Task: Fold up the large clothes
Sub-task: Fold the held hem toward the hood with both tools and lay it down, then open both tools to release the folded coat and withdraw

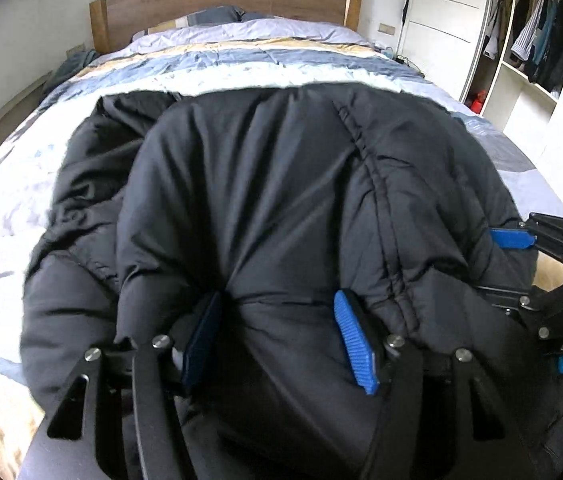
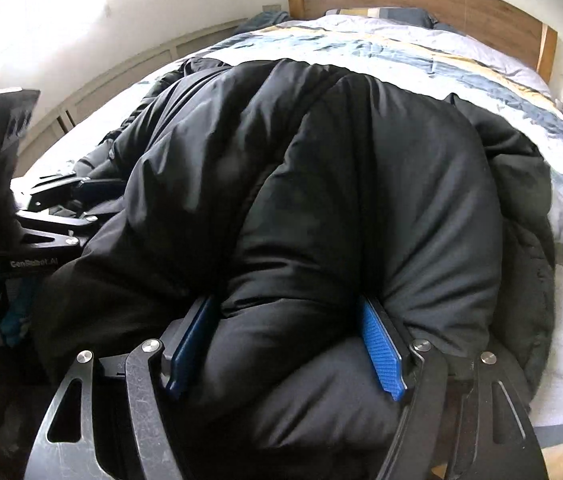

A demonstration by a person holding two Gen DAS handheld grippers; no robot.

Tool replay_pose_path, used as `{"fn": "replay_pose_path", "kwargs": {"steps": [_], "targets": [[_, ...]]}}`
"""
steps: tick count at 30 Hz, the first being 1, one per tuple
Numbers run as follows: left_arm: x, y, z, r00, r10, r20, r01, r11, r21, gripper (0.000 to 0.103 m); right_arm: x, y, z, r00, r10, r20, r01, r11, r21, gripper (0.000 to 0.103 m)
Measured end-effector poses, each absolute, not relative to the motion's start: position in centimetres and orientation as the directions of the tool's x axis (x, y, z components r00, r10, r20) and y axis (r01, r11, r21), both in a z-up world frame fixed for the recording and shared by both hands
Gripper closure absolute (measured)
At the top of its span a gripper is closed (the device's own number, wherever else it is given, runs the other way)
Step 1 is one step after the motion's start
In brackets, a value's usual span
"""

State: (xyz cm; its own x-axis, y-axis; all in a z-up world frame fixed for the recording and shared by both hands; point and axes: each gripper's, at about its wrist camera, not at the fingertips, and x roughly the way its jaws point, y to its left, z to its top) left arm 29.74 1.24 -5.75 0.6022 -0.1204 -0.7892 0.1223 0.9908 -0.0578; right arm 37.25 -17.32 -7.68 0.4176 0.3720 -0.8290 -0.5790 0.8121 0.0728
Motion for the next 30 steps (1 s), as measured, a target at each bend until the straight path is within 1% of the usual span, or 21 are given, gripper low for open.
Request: {"fn": "replay_pose_path", "kwargs": {"steps": [3,5,8,14,19,26,30], "targets": [[27.9,1.4,-4.3,0.628,-0.119,-0.769,0.128,0.991,-0.049,0.046,36.4,-17.7,-6.0,0.431,0.371,-0.822,-0.576,0.815,0.066,0.032],[27.1,1.3,-4.8,0.619,-0.094,-0.780,0.126,0.992,-0.019,0.046,35.8,-18.2,-5.7,0.440,0.374,-0.816,-0.573,0.817,0.066,0.031],[26.4,1.2,-5.4,0.604,-0.081,-0.793,0.120,0.993,-0.011,0.046,34.8,-18.8,-6.1,0.434,0.363,-0.824,-0.552,0.830,0.075,0.031],[24.7,0.8,-4.1,0.596,-0.067,-0.800,0.112,0.994,0.000,0.046,32.8,-19.1,-4.8,0.441,0.352,-0.826,-0.526,0.847,0.081,0.031],[22.2,0.7,-2.4,0.618,-0.048,-0.785,0.094,0.996,0.013,0.046,30.9,-20.1,-3.4,0.450,0.360,-0.817,-0.500,0.860,0.103,0.031],[18.5,1.6,0.7,0.665,0.028,-0.747,0.002,0.999,0.039,0.046,27.7,-21.1,-1.5,0.486,0.357,-0.798,-0.471,0.876,0.105,0.031],[16.4,2.0,2.0,0.679,0.093,-0.728,-0.053,0.996,0.078,0.046,26.0,-21.7,-0.9,0.504,0.345,-0.792,-0.453,0.886,0.097,0.030]]}}
